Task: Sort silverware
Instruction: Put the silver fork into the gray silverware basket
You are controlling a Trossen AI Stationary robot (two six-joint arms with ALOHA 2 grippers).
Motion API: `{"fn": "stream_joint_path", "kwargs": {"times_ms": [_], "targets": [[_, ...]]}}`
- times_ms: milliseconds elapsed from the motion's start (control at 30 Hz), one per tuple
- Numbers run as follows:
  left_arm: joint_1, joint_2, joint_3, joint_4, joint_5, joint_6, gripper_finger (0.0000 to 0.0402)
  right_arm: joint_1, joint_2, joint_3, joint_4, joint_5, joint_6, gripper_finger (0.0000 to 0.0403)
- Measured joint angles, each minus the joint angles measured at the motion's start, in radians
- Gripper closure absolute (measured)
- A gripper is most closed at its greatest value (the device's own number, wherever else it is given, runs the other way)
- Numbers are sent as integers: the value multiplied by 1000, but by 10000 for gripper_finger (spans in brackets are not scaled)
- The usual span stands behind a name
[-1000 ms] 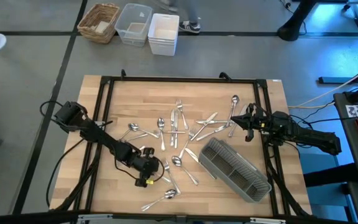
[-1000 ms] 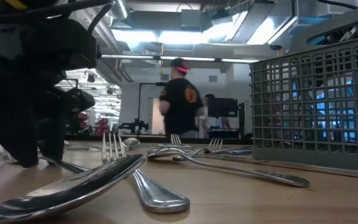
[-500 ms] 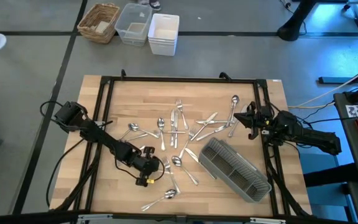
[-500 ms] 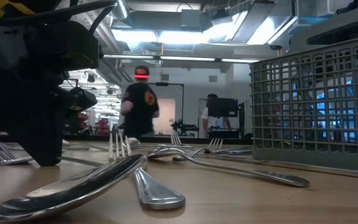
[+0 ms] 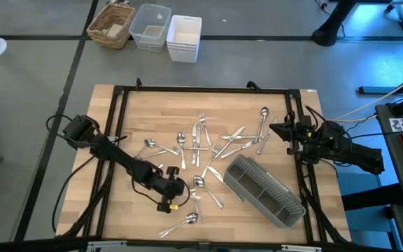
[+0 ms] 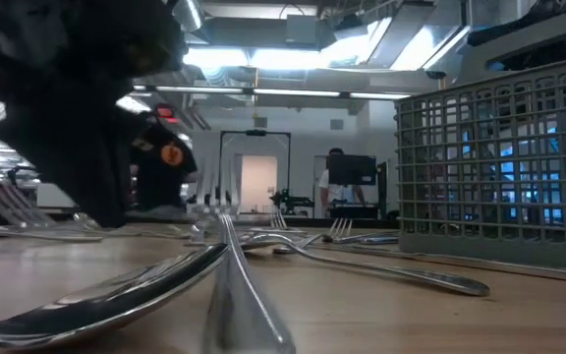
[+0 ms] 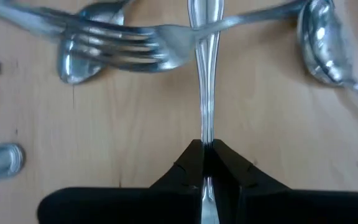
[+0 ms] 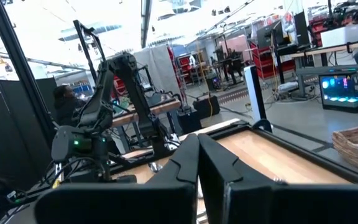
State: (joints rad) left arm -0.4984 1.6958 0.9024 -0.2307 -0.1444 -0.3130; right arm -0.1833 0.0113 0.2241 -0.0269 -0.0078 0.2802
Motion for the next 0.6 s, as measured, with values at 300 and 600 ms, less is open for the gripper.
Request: {"fn": "stream_joint_path", "kwargs": {"times_ms": [300,600], "targets": [[-8,-3,109,-406,-56,-80,395,0,0,0,-58,0,-1,395],[-8,-3,197,-785,-169,-227,396,0,0,0,-80,1,-49,395]]}}
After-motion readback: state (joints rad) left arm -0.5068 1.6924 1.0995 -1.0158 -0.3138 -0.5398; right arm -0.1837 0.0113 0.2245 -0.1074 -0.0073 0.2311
